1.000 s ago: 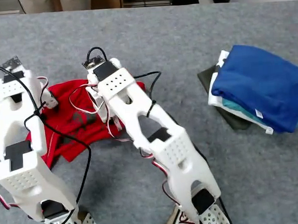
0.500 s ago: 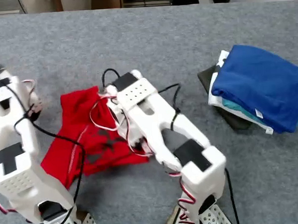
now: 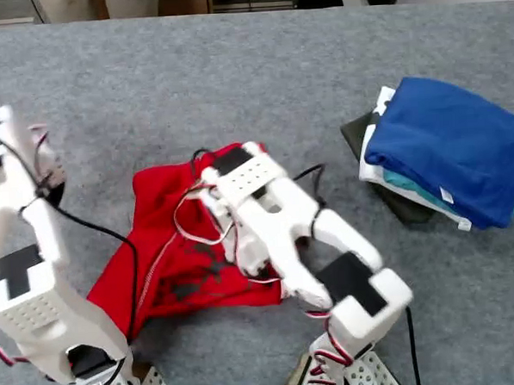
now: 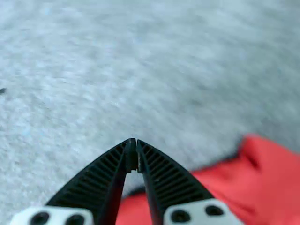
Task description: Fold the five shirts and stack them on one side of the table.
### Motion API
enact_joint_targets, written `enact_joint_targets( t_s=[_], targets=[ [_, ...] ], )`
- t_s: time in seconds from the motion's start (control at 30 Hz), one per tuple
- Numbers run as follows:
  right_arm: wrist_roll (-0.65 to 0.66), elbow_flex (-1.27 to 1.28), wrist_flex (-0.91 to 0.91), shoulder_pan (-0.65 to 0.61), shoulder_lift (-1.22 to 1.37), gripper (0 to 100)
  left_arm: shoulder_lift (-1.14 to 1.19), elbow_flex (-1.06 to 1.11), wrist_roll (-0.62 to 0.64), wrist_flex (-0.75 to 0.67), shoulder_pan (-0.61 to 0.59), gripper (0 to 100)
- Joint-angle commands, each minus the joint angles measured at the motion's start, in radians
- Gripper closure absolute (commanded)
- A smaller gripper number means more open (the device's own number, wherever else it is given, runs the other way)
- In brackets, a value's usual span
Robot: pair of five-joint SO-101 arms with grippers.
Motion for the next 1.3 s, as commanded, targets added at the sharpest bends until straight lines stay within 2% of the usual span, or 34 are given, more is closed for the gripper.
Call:
enact_joint_targets(
  t_s=[0.0,0.1,0.23,0.37,0.53,0.7,0.9,1.1,1.27],
  targets=[
    [0.009,-0.076,0.003,0.143,-0.159,71.0,-0.008,-0.135,0.002,0.106,0.126,98],
    [0.006,-0.136,0.003,0.278,-0.239,75.7,-0.008,-0.181,0.000,0.150,0.229,96],
    [0.005,-0.182,0.003,0.407,-0.314,78.6,-0.008,-0.189,0.006,0.158,0.362,83],
    [0.003,-0.179,0.003,0.447,-0.360,78.9,-0.004,-0.187,0.008,0.149,0.489,76],
    [-0.011,-0.179,0.000,0.444,-0.395,78.9,0.079,-0.187,0.008,0.081,0.605,76],
    [-0.040,-0.179,-0.002,0.441,-0.394,78.9,0.248,-0.196,0.008,0.005,0.594,78],
    [-0.040,-0.170,-0.035,0.440,-0.392,78.9,0.320,-0.198,0.006,-0.040,0.529,95],
    [-0.046,-0.050,-0.235,0.354,-0.392,78.9,0.320,-0.199,0.000,-0.031,0.528,95],
    [-0.161,-0.030,-0.459,0.231,-0.352,78.9,0.320,-0.265,0.000,0.060,0.523,95]
  ],
)
